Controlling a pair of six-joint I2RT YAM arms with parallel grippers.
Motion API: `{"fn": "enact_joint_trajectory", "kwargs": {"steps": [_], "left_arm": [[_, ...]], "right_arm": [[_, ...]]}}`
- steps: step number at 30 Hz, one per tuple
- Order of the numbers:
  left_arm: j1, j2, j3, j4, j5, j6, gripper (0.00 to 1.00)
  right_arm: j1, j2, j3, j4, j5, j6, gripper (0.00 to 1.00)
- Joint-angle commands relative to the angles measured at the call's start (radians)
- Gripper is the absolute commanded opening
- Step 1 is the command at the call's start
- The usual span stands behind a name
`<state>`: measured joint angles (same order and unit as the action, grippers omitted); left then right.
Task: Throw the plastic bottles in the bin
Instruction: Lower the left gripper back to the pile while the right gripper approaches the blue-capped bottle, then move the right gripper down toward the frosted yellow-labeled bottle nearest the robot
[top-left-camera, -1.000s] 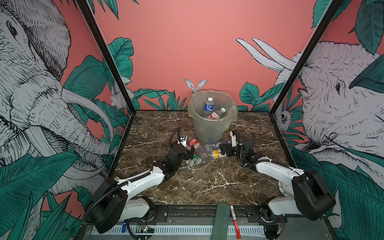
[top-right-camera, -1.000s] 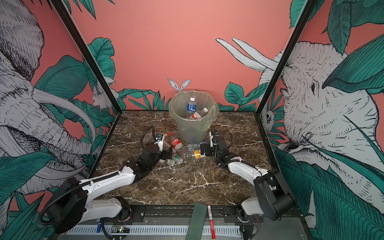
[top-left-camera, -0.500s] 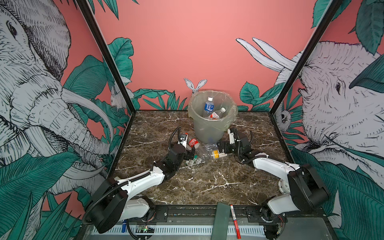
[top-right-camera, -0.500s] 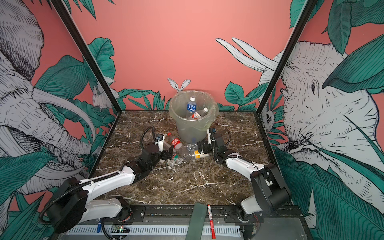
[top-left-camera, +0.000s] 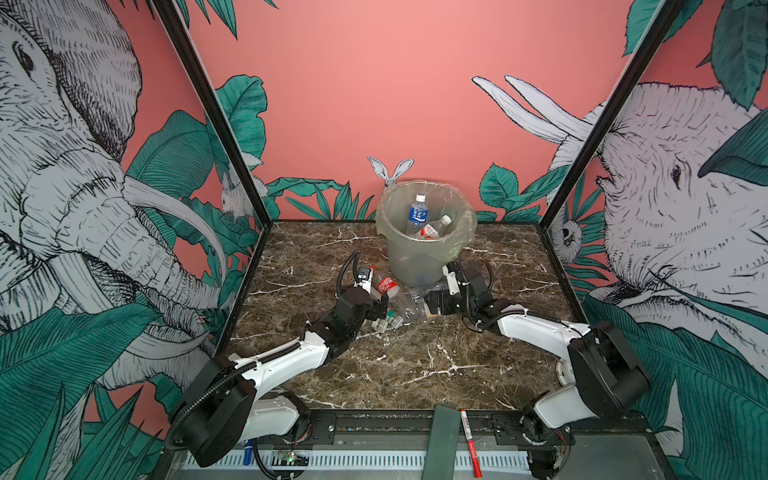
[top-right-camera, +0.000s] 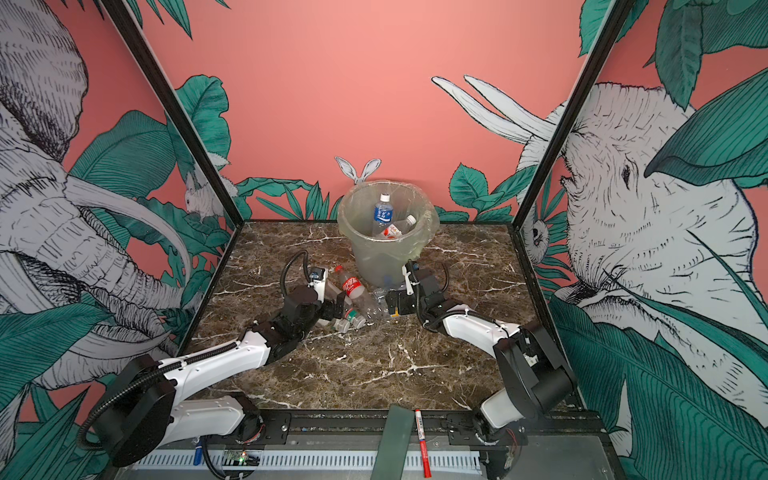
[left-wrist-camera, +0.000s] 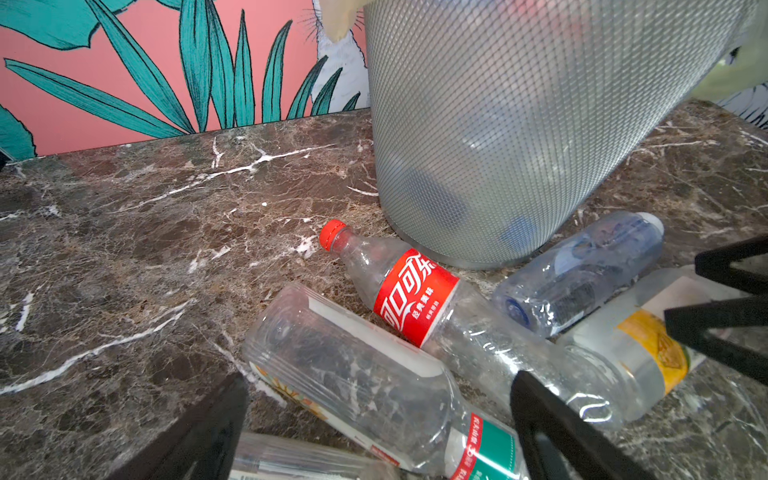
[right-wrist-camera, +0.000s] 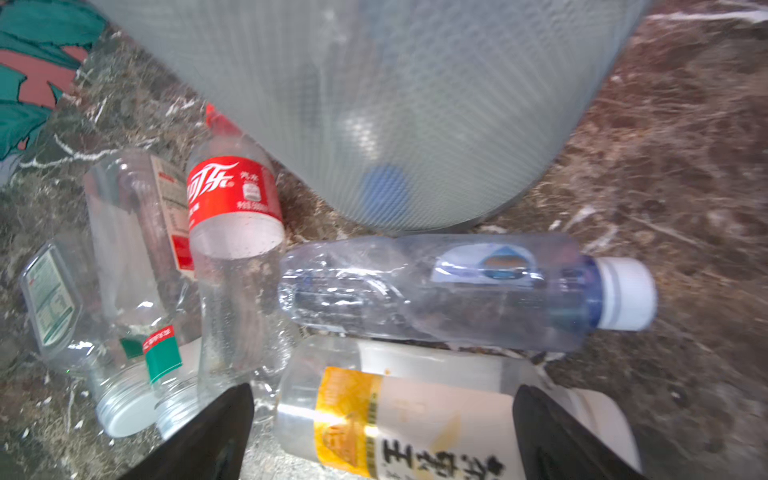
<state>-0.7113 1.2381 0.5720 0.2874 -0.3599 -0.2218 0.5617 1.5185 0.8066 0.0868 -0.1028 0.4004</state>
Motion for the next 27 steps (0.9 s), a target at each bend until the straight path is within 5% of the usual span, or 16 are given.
{"fn": "enact_joint_trajectory", "kwargs": {"steps": [1, 27], "left_arm": [[0.004, 0.001, 0.031, -0.040, -0.015, -0.023, 1.00], [0.084, 0.026, 0.031, -0.049, 0.078, -0.085, 1.00]], "right_arm": [[0.005, 0.025, 0.052, -0.037, 0.019, -0.045, 0.99], [0.026, 0.021, 0.019, -0.105, 0.039, -0.038, 0.99]]}}
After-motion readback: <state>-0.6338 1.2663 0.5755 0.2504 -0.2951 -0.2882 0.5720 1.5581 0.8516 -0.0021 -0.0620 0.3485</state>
